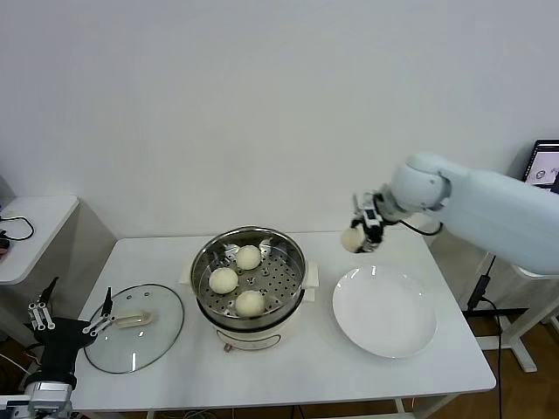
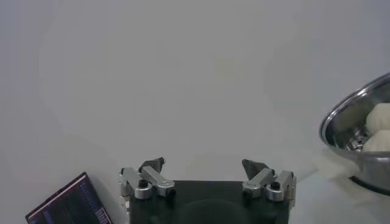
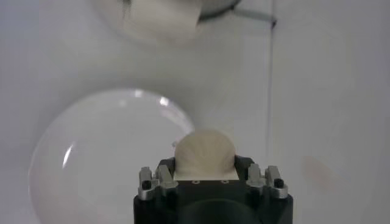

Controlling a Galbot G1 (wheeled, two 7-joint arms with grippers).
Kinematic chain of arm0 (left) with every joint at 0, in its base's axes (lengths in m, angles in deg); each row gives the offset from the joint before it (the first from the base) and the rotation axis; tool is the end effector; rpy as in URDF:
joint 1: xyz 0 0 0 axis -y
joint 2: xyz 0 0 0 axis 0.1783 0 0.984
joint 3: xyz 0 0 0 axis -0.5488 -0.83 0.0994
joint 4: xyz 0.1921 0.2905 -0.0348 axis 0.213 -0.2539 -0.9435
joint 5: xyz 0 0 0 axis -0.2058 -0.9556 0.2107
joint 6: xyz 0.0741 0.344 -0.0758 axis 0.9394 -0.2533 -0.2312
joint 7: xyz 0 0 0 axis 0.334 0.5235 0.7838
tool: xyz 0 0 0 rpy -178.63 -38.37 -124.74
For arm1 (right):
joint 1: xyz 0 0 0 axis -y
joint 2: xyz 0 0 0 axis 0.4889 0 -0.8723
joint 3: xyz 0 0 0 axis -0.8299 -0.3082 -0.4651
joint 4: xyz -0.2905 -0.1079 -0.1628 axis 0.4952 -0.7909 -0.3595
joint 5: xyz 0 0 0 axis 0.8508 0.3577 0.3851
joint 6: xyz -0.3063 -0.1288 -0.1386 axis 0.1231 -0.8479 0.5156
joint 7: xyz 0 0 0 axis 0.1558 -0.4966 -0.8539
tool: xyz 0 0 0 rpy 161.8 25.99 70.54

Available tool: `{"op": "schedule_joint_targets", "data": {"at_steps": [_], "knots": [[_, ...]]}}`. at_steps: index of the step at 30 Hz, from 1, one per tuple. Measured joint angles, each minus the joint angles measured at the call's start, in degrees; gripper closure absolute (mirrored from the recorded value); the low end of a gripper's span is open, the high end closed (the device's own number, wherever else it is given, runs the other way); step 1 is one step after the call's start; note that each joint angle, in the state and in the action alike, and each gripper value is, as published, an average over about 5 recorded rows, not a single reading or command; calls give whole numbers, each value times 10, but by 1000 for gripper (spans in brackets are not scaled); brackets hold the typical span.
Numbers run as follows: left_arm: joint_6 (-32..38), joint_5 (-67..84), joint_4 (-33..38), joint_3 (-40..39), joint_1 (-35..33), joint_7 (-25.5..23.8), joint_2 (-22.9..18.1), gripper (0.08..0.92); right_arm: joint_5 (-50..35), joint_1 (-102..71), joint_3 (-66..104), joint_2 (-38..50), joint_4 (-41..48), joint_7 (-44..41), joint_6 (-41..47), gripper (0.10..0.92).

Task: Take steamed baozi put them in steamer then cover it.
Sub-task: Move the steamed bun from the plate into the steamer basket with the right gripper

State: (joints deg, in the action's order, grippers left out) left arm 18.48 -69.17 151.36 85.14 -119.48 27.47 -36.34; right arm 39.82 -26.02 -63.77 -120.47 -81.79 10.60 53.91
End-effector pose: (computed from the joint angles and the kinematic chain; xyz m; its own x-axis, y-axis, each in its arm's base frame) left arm 0.1476 0.1402 -0.2255 -0.9844 -0.1705 -0.0431 -0.1622 0.7851 0.5977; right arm 0.5129 0.0232 -0.0181 -0.3553 -0.2260 0.9070 -0.9126 -0.1263 -0.3889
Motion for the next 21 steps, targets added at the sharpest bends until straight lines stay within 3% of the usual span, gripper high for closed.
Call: {"op": "schedule_joint_targets", "data": {"at_steps": [10,21], "knots": [[5,-2,-4,1,-2,3,-7,177,-92,10,-21,-116,27,49,54,409],[7,-1,-5,4,0,4,-10,177,-103,-34,-36,-204,81,85,81,406]]}}
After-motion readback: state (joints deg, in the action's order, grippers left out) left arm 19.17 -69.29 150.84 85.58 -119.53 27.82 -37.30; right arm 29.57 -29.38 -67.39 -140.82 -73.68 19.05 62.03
